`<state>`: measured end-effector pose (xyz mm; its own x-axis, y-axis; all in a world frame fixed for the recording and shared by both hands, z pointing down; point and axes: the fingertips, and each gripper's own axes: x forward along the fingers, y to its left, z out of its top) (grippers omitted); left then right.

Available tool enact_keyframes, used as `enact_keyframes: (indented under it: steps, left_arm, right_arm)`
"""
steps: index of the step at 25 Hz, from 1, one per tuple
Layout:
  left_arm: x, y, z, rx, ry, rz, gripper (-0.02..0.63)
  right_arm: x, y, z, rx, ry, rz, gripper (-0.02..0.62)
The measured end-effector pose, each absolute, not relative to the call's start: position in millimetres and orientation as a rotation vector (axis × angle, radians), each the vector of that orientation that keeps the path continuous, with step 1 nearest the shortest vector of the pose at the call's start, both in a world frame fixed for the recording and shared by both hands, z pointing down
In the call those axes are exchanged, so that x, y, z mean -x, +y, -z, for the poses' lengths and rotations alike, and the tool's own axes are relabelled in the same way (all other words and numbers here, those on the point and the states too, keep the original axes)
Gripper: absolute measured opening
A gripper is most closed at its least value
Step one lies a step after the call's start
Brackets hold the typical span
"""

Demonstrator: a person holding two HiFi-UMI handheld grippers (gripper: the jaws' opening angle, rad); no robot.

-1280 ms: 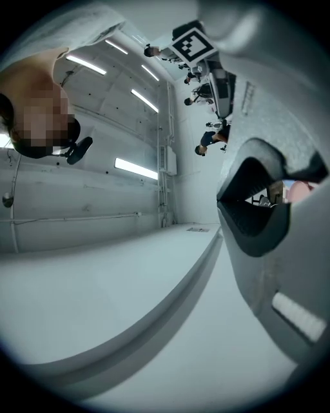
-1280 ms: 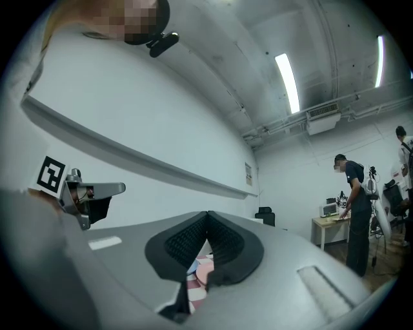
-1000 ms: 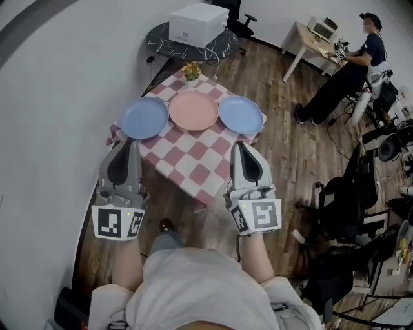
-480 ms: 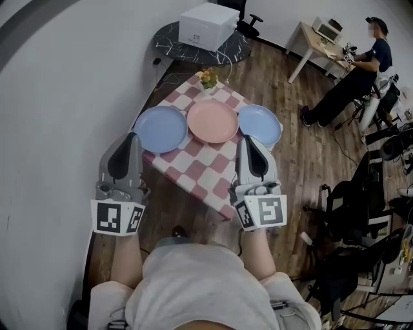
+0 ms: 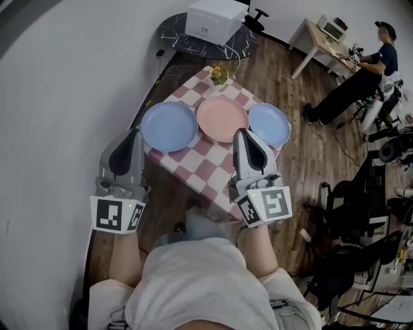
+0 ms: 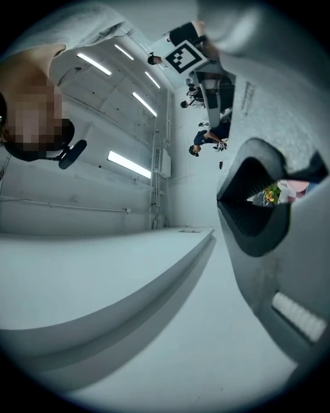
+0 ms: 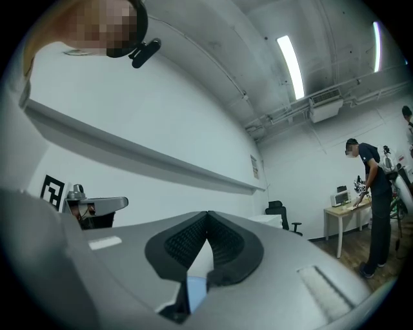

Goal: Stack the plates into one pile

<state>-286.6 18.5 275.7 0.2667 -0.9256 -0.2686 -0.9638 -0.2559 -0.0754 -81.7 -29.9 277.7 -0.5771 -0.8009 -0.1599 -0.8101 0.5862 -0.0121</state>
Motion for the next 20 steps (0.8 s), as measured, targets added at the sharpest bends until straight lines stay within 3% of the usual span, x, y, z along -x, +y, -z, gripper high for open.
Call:
enact_keyframes:
  steps: [13, 20]
  left_arm:
    - [330, -61, -303, 2.344, 1.859, -0.178, 0.002]
    - [345, -135, -386, 2.554, 1.975, -0.015, 0.002]
  right_arm:
    - [138, -123, -308, 1.332, 2.784, 0.037, 0.002]
    - [157, -183, -383, 1.431, 2.887, 0.344, 0.003]
